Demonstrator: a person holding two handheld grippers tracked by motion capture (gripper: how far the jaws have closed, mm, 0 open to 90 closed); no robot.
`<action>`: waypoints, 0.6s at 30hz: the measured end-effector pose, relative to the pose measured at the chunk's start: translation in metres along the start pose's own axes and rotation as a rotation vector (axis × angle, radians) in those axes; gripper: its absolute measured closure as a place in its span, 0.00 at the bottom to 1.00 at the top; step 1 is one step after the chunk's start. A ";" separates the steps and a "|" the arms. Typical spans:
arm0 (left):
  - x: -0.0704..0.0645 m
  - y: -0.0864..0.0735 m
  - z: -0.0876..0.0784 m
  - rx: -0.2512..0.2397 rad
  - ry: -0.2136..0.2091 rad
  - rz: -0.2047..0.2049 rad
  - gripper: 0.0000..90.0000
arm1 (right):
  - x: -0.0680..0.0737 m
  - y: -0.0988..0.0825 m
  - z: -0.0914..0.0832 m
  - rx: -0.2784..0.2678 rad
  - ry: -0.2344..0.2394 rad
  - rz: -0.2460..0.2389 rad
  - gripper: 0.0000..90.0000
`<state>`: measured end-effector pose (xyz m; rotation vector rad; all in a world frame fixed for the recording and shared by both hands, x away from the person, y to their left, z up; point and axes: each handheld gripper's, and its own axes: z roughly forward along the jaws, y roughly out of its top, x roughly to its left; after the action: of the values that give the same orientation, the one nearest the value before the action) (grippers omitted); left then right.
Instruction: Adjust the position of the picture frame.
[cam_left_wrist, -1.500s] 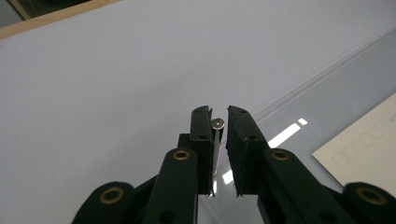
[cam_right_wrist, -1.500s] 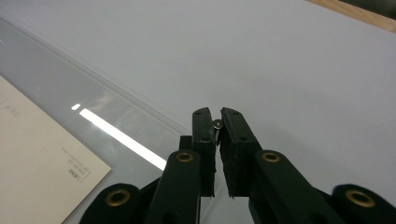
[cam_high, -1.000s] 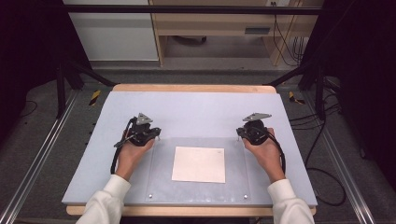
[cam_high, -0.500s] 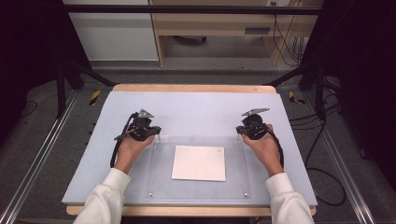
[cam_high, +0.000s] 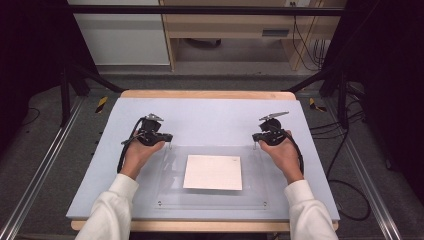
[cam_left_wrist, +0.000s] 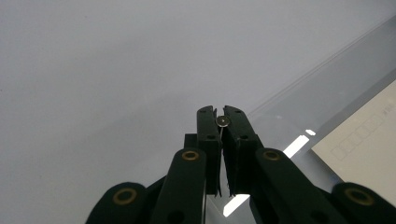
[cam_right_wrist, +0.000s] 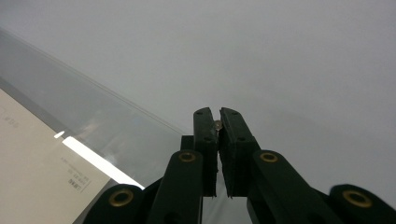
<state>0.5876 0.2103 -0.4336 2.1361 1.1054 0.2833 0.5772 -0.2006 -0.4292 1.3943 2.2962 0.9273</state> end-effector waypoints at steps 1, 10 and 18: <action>0.000 0.000 0.000 -0.002 -0.001 -0.004 0.94 | 0.000 0.000 0.000 0.000 0.001 0.003 0.96; 0.003 0.003 0.001 0.013 -0.009 -0.019 0.94 | -0.002 0.001 0.001 -0.003 0.006 0.020 0.95; 0.007 0.006 0.003 0.021 -0.023 -0.040 0.94 | -0.004 0.003 0.004 -0.009 0.008 0.037 0.95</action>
<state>0.5968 0.2121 -0.4328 2.1283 1.1415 0.2289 0.5831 -0.2018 -0.4305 1.4361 2.2771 0.9547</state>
